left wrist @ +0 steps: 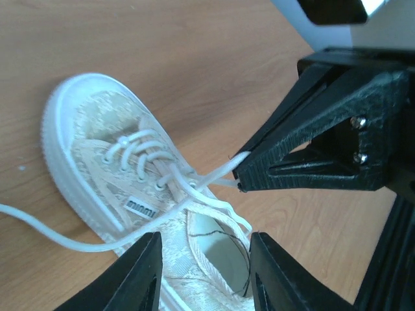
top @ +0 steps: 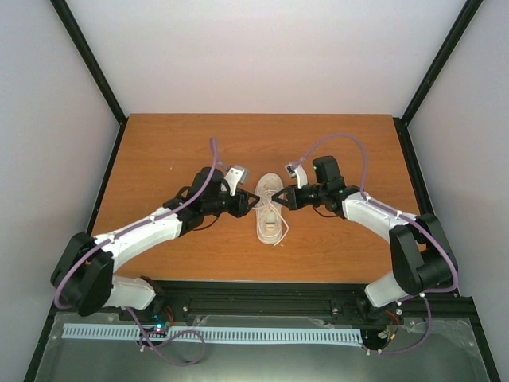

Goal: Tie the shoes

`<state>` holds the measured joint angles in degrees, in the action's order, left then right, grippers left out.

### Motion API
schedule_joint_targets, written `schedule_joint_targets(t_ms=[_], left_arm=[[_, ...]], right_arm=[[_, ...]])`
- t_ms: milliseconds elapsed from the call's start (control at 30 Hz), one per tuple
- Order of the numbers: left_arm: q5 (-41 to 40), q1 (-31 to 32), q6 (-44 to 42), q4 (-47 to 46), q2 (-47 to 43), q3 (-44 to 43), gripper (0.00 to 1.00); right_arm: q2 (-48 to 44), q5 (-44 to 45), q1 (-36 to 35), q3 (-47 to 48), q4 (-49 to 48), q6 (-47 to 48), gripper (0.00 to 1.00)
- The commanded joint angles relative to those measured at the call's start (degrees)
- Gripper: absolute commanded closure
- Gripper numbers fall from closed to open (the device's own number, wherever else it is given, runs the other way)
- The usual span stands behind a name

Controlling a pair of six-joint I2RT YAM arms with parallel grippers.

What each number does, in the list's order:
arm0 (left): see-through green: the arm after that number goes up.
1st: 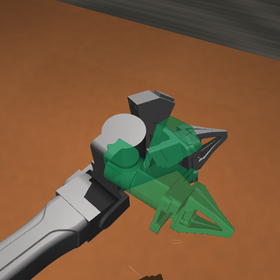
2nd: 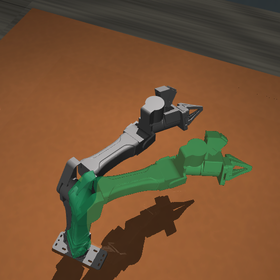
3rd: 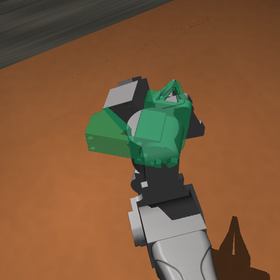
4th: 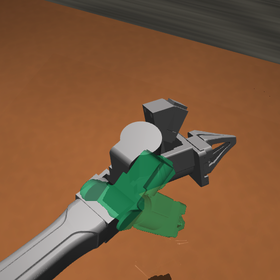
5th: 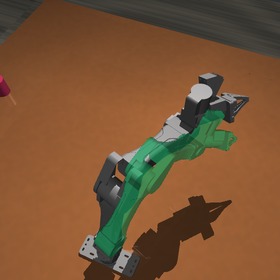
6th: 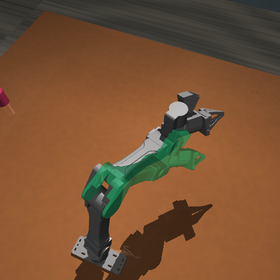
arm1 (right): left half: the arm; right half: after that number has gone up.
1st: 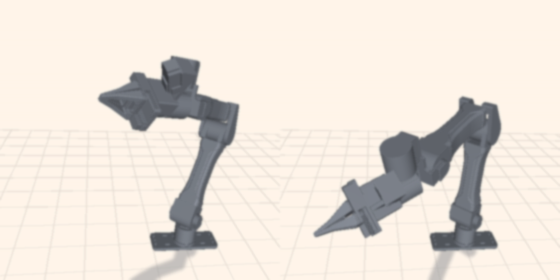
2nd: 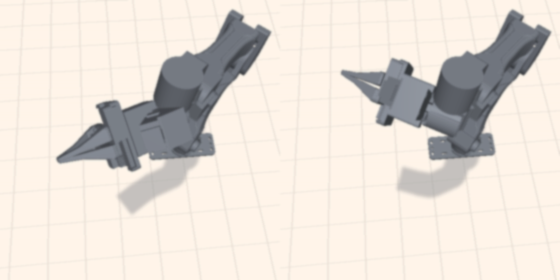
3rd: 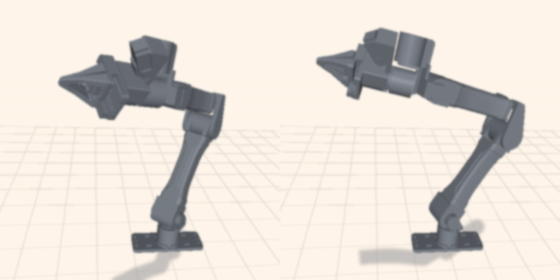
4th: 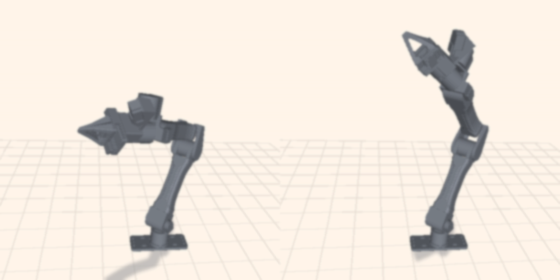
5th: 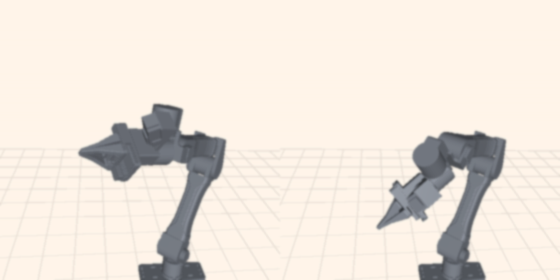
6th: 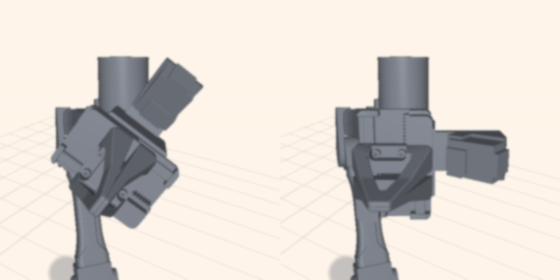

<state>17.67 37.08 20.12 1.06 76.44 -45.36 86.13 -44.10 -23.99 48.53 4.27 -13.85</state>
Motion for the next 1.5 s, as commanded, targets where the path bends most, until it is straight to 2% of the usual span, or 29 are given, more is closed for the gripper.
schedule_joint_targets(t_ms=[0,200,500,567,700,900,1000,1167,1467], left_arm=[[10.4,-1.0,-2.7,-5.6,4.1,-2.0,0.61],[14.1,-1.0,-5.8,-6.0,10.1,-5.8,0.68],[13.6,-1.1,-8.7,-5.2,14.7,-8.2,0.69],[13.7,-1.1,-9.0,-5.5,15.1,-8.3,0.73],[13.6,-1.0,-9.6,-6.4,15.7,-8.3,0.75],[13.2,-1.2,-10.8,-6.6,16.9,-8.3,0.84],[9.3,-1.3,-11.3,-6.7,15.4,-6.9,0.8],[7.7,-2.3,-12.6,-8.8,12.9,-3.7,0.71],[8.0,-2.4,-17.3,-13.9,13.0,-0.5,0.71]], right_arm=[[-1.0,-3.1,-0.5,1.2,0.1,2.3,0.97],[0.7,-4.4,-0.6,1.7,-0.6,2.2,0.97],[1.2,-5.9,-0.6,1.7,-1.2,2.0,0.97],[1.3,-6.1,-0.6,1.7,-1.3,1.9,0.97],[1.8,-6.5,-0.6,1.9,-1.4,1.7,0.97],[1.8,-7.6,-0.6,1.9,-2.3,1.2,0.97],[1.6,-8.0,-0.5,2.0,-2.3,1.1,0.97],[1.7,-9.8,-0.5,2.3,-2.4,0.9,0.97],[2.4,-13.0,0.5,3.3,-2.4,-0.5,0.97]])
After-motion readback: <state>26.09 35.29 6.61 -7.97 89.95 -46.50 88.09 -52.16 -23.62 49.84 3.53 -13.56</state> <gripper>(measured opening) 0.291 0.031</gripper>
